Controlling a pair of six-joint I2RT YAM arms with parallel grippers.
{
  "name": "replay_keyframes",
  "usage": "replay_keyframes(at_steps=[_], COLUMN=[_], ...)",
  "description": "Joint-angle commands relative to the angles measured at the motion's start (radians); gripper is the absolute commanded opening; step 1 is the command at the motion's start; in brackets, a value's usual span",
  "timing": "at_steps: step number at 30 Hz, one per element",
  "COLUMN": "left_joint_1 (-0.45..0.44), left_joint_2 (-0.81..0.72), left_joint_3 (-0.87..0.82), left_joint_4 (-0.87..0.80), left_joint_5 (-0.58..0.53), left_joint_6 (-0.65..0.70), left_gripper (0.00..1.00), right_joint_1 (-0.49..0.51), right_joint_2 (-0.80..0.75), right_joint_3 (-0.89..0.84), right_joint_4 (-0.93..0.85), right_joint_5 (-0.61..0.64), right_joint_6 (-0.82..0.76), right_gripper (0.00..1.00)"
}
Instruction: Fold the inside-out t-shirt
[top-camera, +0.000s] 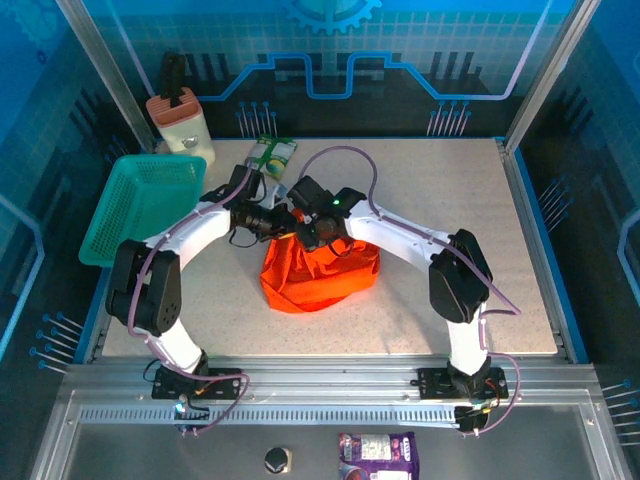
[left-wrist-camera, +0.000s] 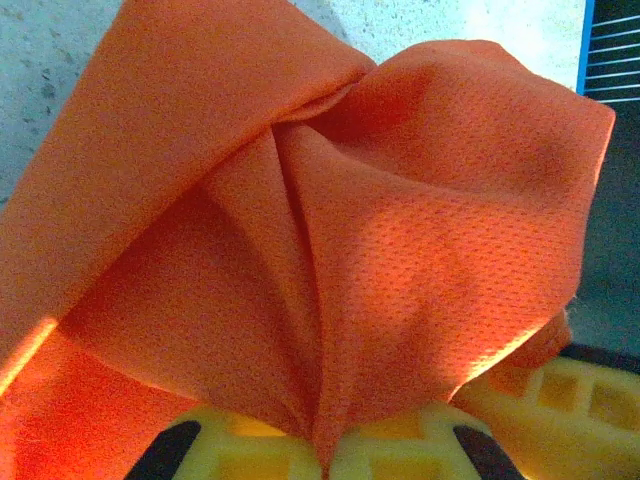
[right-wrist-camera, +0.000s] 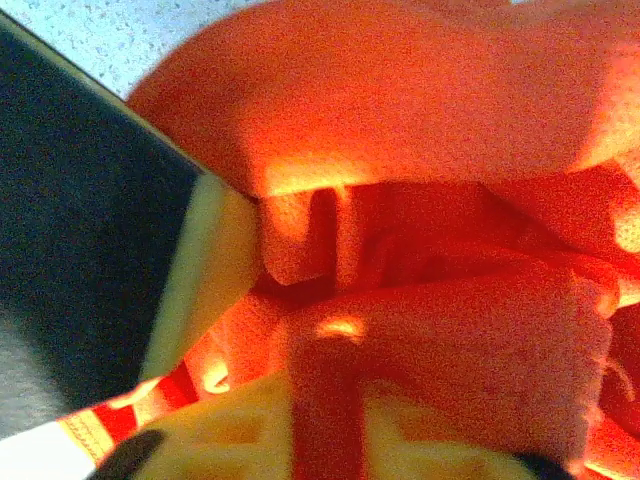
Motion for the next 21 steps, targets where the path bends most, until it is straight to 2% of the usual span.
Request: replay_keyframes(at_steps=[1,7,9,17,21], left_joint_1=[-0.006,-0.006,-0.006,-0.015,-0.022], left_joint_2=[-0.045,-0.098,-0.106,-0.059,-0.022], left_joint_3=[0.028,0.025,0.027,0.039,0.042], left_joint_4=[-0.047,-0.102,-0.123,-0.147,-0.075], left_joint_5=[-0.091,-0.281,-0.327,-0.351,-0.22], left_joint_6=[0.002,0.045,0.062,0.09,0.094], left_gripper=[0.16,0.39,0.4,0.42,0.46], right_joint_1=[-0.024,-0.123,-0.161,-0.311,-0.351], right_joint_2=[-0.094,-0.254,-0.293,-0.359,-0.364], right_joint_3=[-0.061,-0.198,-0.242,-0.403,-0.45], right_joint_4=[-0.016,0.003,0.011,0.083,0.113], right_joint_5=[0.033,-0.001,-0.022,-0.152,-0.178], right_joint_6=[0.023,0.029,0.028,0.037,0.037], right_gripper=[0.0,0.0,0.0,0.0,0.0])
